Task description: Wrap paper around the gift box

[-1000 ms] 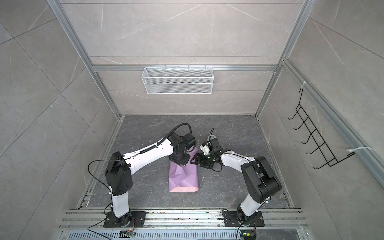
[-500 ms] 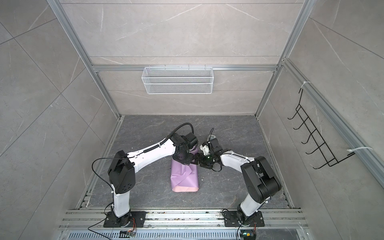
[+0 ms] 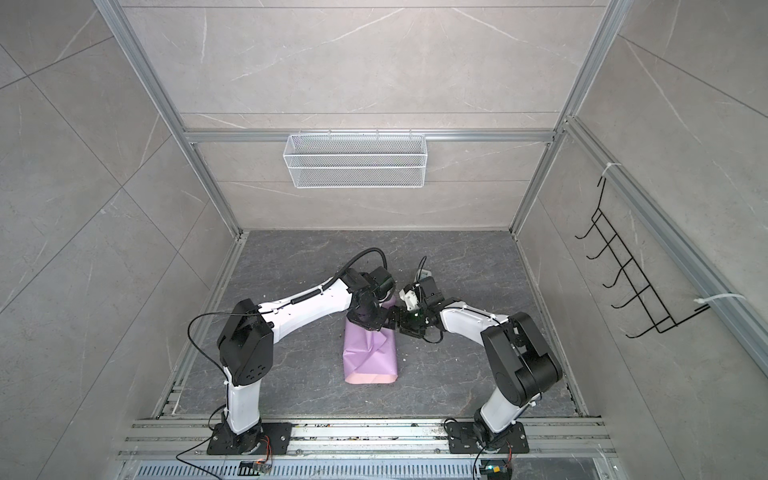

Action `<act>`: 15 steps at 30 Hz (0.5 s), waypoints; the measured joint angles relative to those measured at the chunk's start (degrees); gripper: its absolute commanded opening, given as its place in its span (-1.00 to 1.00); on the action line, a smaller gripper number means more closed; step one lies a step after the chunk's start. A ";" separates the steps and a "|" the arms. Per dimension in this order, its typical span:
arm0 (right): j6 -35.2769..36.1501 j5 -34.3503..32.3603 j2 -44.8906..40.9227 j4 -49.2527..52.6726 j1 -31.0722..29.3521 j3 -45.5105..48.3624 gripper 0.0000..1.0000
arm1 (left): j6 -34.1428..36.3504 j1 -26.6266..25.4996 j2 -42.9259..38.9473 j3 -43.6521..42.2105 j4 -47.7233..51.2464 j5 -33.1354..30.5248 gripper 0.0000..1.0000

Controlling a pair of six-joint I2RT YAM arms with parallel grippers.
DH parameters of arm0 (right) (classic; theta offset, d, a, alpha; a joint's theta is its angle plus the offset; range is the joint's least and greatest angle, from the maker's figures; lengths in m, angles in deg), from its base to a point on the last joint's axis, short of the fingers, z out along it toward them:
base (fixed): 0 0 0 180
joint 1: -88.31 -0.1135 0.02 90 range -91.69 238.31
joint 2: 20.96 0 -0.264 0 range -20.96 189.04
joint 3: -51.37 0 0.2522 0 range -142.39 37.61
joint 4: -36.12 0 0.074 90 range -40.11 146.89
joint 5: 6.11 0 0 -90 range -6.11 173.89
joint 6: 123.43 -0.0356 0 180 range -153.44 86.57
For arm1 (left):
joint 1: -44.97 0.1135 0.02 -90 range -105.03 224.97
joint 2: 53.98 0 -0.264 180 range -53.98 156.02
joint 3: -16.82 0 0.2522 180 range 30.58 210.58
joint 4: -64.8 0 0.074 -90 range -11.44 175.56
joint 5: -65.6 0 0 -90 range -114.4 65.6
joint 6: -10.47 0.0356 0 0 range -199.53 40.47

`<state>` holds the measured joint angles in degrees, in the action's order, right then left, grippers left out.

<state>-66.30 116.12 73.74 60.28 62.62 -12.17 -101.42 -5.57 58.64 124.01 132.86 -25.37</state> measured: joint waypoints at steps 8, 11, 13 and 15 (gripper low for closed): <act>-0.22 -1.01 0.00 1.81 -0.28 -1.25 0.74 | -0.63 0.85 -2.91 -4.68 -4.76 1.49 -0.94; -0.50 -1.18 -0.31 2.19 -0.26 -1.25 0.75 | -0.68 1.05 -3.50 -5.64 -5.77 1.81 -0.95; -0.61 -1.57 -0.79 2.82 -0.09 -1.25 0.75 | -0.68 1.09 -3.80 -6.08 -6.27 2.05 -0.95; -0.61 -2.14 -1.46 3.63 0.42 -1.22 0.75 | -0.68 1.20 -4.04 -6.47 -6.67 2.27 -0.95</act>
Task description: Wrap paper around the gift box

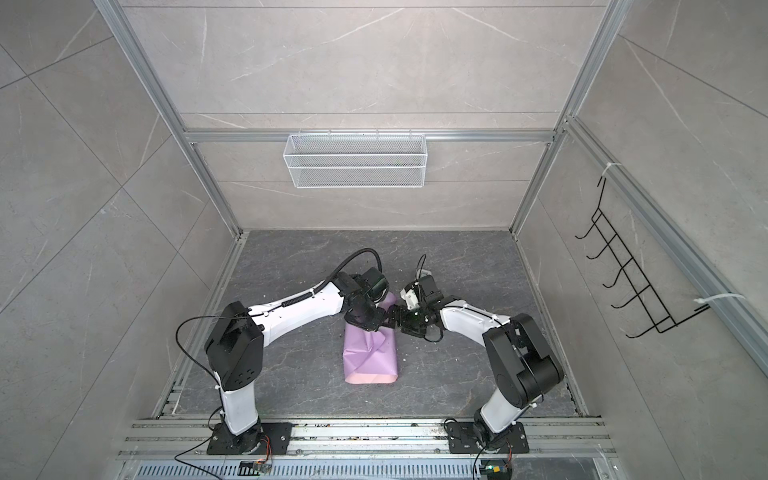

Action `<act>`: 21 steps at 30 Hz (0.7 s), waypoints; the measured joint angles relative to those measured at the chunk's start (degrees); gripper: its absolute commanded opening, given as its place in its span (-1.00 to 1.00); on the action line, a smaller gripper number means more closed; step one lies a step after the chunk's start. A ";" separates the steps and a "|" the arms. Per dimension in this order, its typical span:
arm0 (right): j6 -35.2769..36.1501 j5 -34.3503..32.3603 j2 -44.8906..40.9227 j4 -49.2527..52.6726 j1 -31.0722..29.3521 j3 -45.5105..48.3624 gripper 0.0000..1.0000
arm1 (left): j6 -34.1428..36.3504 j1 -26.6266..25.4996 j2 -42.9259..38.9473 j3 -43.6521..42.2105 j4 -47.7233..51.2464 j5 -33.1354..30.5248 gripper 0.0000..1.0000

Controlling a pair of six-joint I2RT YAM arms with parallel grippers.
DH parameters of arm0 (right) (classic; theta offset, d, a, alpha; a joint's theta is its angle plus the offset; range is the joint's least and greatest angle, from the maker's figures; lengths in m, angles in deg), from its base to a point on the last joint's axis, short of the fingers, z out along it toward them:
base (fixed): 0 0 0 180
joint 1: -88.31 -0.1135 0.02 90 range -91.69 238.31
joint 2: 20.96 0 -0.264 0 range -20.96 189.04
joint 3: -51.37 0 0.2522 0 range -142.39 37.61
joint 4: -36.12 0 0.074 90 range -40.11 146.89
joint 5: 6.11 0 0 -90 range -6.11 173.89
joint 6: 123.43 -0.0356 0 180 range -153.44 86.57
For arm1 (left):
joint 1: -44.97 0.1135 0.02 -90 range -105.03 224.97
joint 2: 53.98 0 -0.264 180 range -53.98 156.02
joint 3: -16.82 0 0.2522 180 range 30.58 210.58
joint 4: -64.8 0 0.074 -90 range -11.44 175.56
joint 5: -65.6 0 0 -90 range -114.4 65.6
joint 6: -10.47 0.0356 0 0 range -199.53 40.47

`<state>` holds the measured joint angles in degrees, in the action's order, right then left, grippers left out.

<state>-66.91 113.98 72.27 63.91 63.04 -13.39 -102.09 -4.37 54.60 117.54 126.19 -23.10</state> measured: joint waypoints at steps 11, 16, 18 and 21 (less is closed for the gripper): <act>0.57 -0.76 -0.94 1.75 1.75 0.22 0.74 | 0.00 0.22 -0.13 -0.26 -0.33 0.50 -0.95; 0.70 -0.70 -0.94 0.83 1.79 0.79 0.73 | -0.02 0.22 -0.13 0.26 0.15 0.59 -0.94; 0.66 -0.48 -0.94 0.13 1.81 1.14 0.73 | -0.07 0.22 -0.04 0.63 0.52 0.76 -0.94; 0.63 0.04 -0.94 -1.01 1.97 1.79 0.72 | -0.39 0.26 0.39 1.73 1.25 1.64 -0.93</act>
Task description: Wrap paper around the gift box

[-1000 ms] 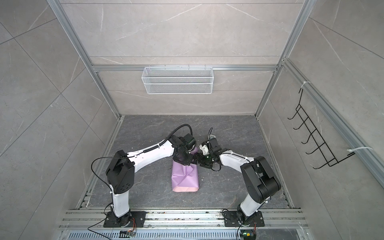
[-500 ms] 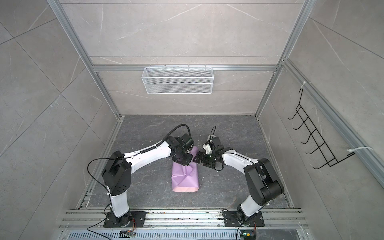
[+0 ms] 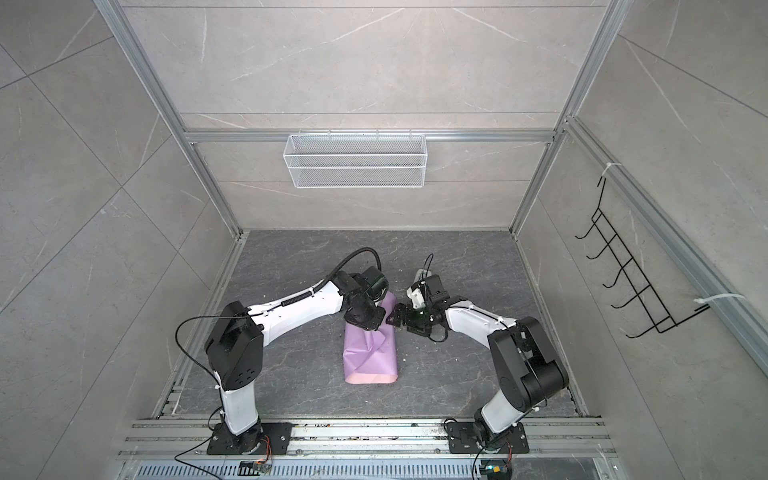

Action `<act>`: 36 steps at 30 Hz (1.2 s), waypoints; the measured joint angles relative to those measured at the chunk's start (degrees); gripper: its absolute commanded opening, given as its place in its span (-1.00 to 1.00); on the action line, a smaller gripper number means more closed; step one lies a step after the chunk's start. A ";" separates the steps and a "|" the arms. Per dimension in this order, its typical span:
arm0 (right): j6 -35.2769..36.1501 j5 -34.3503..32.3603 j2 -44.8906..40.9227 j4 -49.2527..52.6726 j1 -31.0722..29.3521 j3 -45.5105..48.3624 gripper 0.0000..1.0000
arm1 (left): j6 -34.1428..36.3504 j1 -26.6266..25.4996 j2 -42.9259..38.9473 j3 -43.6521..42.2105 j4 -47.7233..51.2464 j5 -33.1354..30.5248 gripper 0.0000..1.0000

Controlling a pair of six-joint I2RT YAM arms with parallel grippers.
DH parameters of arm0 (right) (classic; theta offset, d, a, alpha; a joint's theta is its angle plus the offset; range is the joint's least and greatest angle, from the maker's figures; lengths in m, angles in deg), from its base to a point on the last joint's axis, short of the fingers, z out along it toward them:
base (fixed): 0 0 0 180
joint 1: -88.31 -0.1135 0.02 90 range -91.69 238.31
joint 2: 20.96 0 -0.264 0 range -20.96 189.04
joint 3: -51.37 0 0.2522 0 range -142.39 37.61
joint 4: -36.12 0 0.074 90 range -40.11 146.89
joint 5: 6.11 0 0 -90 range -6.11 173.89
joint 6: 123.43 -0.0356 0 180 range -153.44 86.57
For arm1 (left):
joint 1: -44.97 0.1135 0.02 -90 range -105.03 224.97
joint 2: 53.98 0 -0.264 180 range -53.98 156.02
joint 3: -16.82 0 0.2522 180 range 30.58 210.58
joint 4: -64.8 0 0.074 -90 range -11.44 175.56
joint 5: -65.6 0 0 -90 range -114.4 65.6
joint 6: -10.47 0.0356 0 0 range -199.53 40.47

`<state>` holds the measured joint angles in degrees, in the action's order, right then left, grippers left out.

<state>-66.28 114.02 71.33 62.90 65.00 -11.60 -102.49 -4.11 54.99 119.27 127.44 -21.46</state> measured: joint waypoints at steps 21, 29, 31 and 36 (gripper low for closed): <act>-0.22 0.96 0.00 -2.89 0.09 1.40 0.71 | -1.07 0.66 1.55 1.70 0.61 4.66 -0.94; -0.59 1.03 0.00 -3.50 0.09 1.73 0.71 | -1.09 0.76 1.84 1.55 0.33 5.01 -0.95; -0.63 1.07 0.00 -3.58 0.09 1.77 0.71 | -1.09 0.76 1.84 1.44 0.24 5.03 -0.95; -0.66 1.01 0.00 -3.67 0.04 1.77 0.71 | -1.11 0.87 1.84 1.07 -0.17 5.31 -0.92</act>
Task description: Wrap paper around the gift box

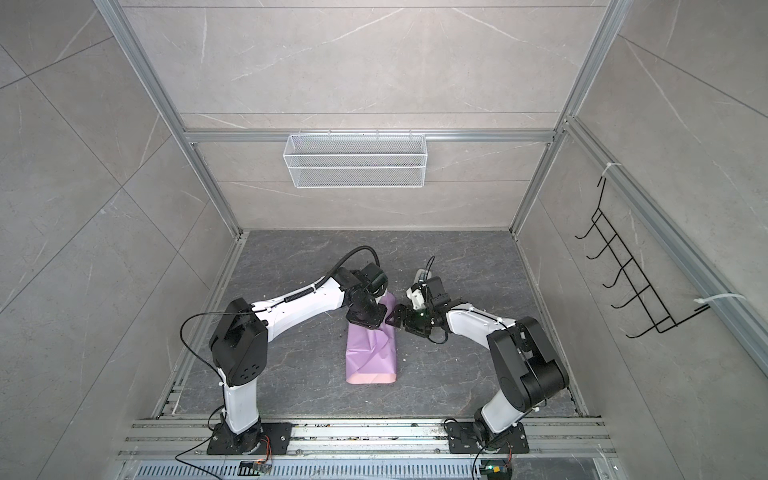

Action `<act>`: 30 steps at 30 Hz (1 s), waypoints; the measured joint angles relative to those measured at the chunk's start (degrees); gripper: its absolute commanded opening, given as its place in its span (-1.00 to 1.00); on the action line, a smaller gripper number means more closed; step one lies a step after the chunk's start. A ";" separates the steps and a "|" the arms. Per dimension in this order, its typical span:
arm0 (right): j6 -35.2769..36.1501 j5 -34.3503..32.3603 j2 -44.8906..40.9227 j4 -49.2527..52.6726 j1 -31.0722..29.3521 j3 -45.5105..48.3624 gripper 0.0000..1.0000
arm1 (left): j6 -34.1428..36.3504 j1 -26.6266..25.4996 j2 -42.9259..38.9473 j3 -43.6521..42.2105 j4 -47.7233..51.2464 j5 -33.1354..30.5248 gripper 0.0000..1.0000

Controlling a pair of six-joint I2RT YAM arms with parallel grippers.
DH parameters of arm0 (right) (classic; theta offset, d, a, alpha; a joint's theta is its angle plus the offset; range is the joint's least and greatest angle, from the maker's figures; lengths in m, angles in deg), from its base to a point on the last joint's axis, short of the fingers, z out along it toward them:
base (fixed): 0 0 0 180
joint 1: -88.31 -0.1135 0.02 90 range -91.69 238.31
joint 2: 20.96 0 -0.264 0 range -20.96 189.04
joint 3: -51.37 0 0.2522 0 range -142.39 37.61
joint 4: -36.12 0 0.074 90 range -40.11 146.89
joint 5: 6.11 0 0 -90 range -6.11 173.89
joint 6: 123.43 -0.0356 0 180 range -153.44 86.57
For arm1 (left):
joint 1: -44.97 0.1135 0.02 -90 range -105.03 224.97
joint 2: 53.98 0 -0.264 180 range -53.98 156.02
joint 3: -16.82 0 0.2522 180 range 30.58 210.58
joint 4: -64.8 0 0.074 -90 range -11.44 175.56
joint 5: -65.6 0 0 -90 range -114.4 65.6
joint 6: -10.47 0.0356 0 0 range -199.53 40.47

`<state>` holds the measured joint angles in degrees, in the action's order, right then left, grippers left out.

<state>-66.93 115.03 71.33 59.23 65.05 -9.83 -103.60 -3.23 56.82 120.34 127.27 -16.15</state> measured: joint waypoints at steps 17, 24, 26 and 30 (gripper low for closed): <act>-0.20 -0.09 -0.02 -0.04 -0.07 0.11 0.71 | -2.86 0.55 -3.02 -5.79 -7.85 4.48 -0.28; -0.20 -0.44 -0.07 0.48 -0.13 -0.24 0.71 | -3.80 0.63 -4.15 -7.72 -10.51 6.27 -0.03; -0.20 -0.85 -0.07 1.01 -0.13 -0.66 0.71 | -3.80 0.63 -4.50 -8.22 -11.26 6.78 0.02; -0.17 -1.99 -0.07 2.71 -0.11 -1.75 0.72 | -3.89 0.63 -5.01 -8.98 -12.33 7.26 0.11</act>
<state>-67.11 113.04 71.27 61.94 64.94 -11.58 -107.49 -2.60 51.82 111.36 114.94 -8.89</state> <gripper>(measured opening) 0.859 0.536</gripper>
